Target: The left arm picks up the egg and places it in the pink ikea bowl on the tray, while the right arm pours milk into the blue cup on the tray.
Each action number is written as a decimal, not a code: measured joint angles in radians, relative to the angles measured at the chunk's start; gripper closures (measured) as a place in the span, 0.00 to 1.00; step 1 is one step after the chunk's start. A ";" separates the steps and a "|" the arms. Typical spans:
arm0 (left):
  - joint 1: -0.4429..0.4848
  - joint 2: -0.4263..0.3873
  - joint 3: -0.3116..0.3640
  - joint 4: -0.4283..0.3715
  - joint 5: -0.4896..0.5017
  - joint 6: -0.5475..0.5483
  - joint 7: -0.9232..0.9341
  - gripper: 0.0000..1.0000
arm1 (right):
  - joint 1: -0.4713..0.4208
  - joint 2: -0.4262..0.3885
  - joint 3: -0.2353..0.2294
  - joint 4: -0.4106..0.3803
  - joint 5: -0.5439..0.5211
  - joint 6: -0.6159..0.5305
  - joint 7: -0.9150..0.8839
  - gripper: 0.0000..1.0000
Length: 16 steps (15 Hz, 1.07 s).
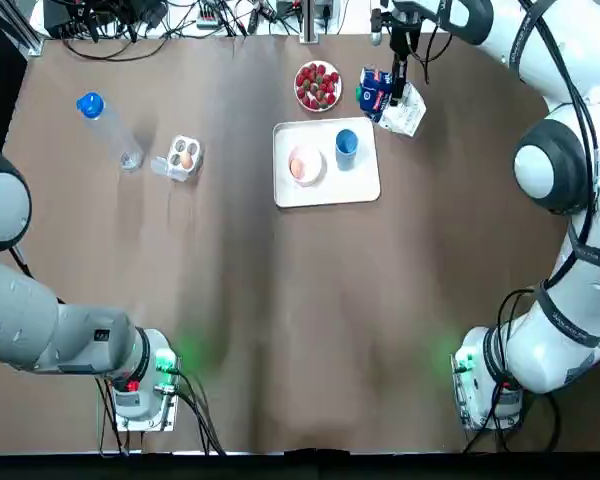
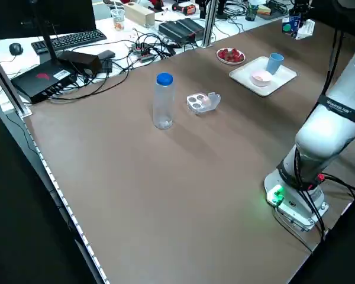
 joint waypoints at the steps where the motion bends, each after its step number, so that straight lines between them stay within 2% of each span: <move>1: -0.002 0.000 0.000 0.000 0.000 0.000 0.000 0.00 | 0.000 0.000 0.000 0.000 -0.001 0.000 0.000 0.74; 5: -0.003 0.000 -0.002 0.000 0.000 0.000 0.000 0.00 | -0.005 0.000 -0.006 0.000 -0.001 0.001 0.001 0.74; 9: -0.003 0.000 -0.002 0.000 0.000 0.000 0.000 0.00 | -0.063 0.000 -0.009 0.000 0.020 0.000 -0.029 0.74; 16: -0.005 0.000 -0.004 0.000 0.000 0.000 0.001 0.00 | -0.288 0.000 -0.013 0.003 0.245 -0.036 -0.334 0.71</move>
